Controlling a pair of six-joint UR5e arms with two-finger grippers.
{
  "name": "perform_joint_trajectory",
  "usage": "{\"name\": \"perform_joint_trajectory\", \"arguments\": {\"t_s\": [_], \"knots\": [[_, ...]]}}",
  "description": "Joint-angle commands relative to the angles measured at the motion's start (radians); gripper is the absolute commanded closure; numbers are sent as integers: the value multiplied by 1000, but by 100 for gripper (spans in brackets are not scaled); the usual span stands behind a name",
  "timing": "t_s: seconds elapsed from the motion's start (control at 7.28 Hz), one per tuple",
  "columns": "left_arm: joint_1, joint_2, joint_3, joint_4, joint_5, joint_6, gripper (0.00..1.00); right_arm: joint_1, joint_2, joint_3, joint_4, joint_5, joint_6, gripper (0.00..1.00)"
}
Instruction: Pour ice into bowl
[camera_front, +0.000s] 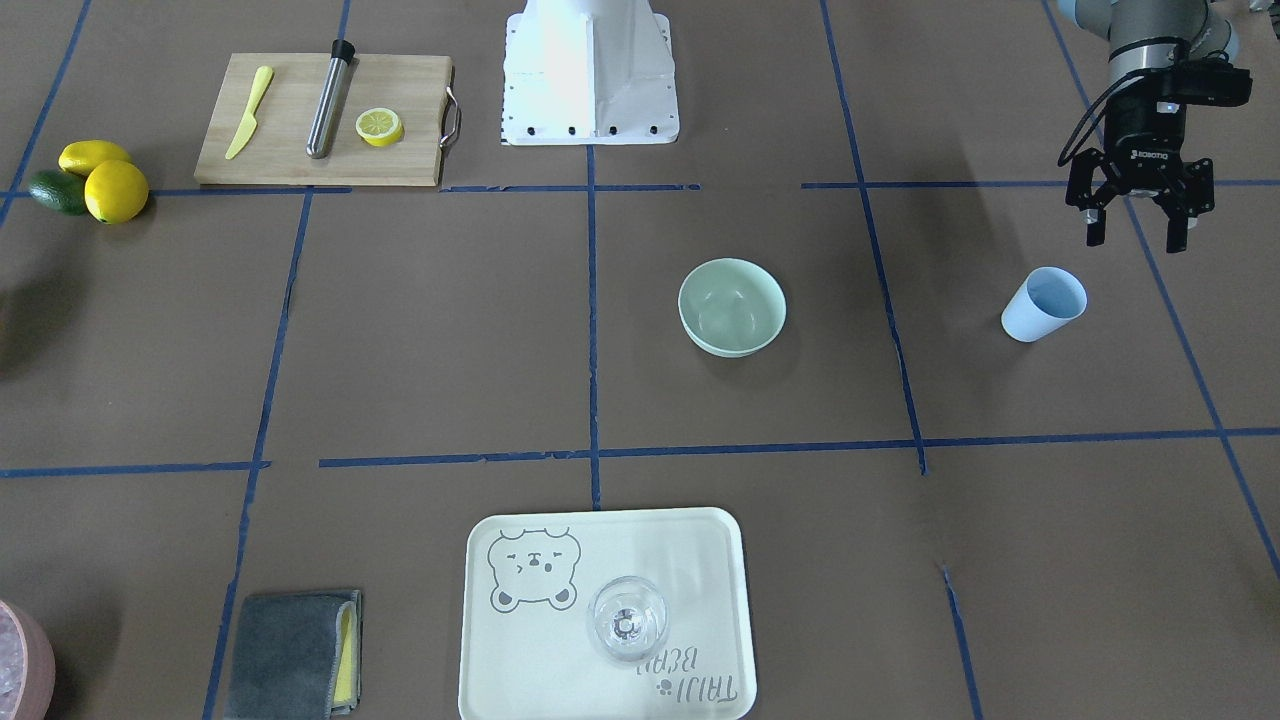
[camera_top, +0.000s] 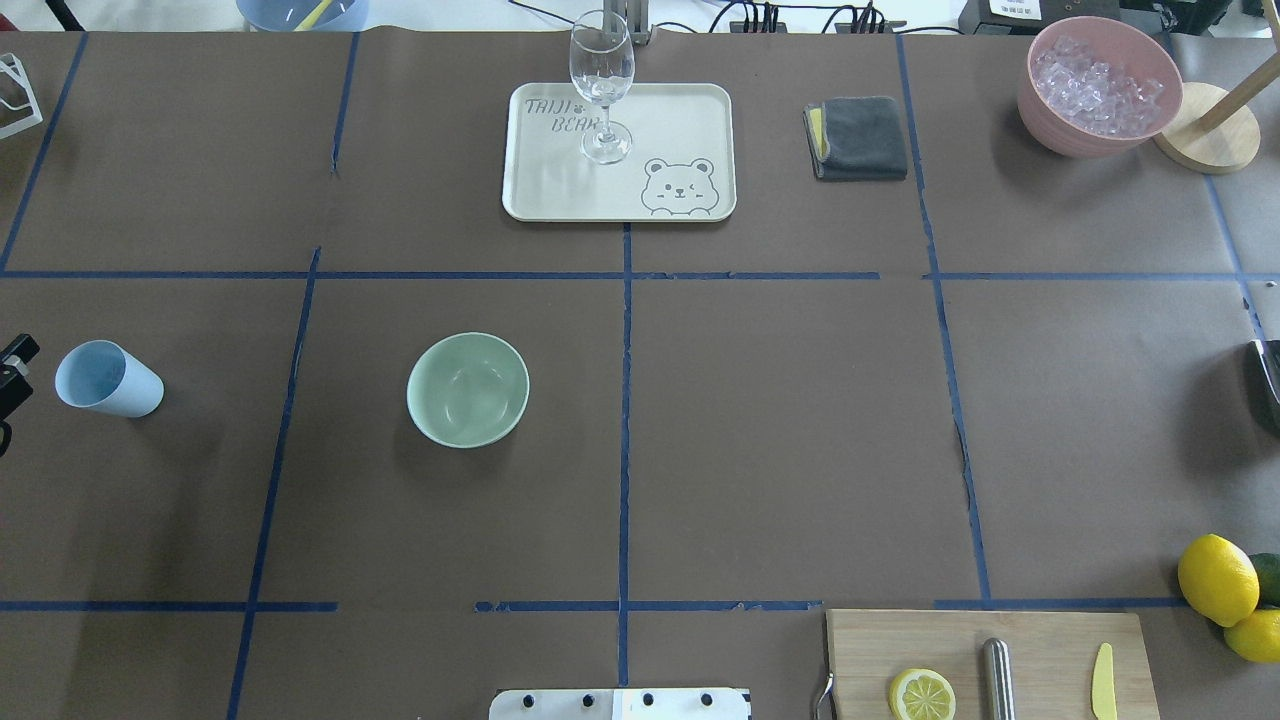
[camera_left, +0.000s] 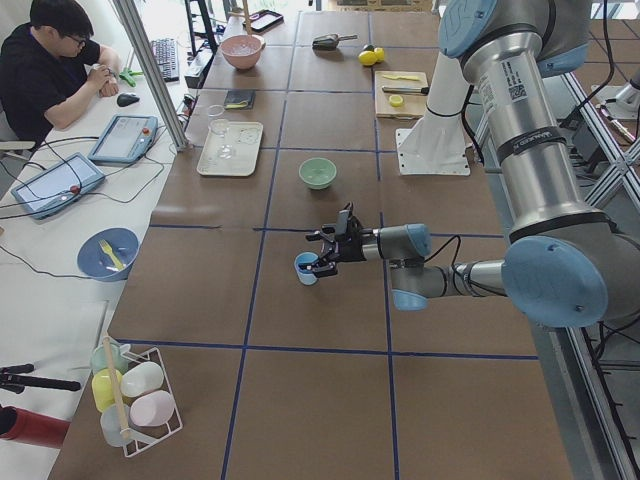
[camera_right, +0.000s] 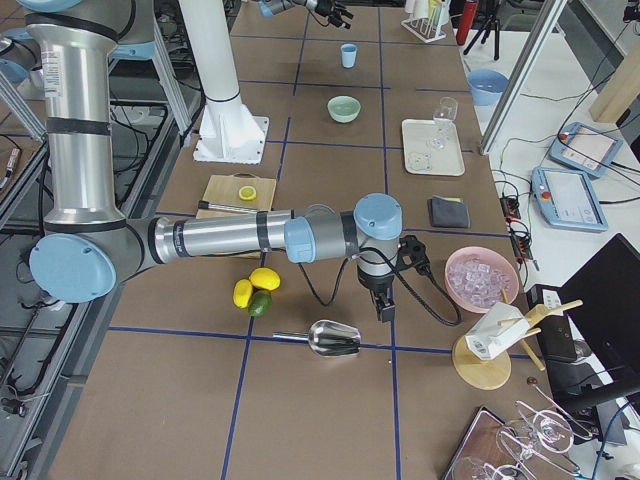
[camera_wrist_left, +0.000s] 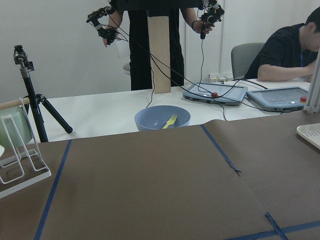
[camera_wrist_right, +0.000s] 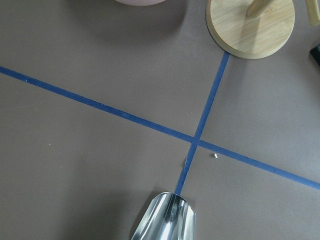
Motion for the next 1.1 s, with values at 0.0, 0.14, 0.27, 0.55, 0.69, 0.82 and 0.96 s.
{"name": "perform_joint_trajectory", "arguments": {"t_s": [0.0, 0.14, 0.27, 0.55, 0.69, 0.82, 0.96], "knots": [[111, -38, 62, 6, 161, -71, 0, 2, -1, 0, 0, -1, 0, 0], [146, -106, 129, 9, 216, -72, 0, 2, -1, 0, 0, -1, 0, 0], [180, -118, 157, 6, 235, -75, 0, 2, -1, -2, 0, -3, -1, 0], [243, -130, 200, 9, 311, -111, 0, 2, -1, -2, 0, -1, -1, 0], [243, -169, 237, 9, 324, -111, 0, 2, -1, -2, 0, -1, -3, 0], [243, -221, 281, 9, 337, -111, 0, 2, -1, -2, 0, -3, -1, 0], [243, -227, 290, 6, 339, -111, 0, 2, -1, -2, 0, -1, -1, 0]]}}
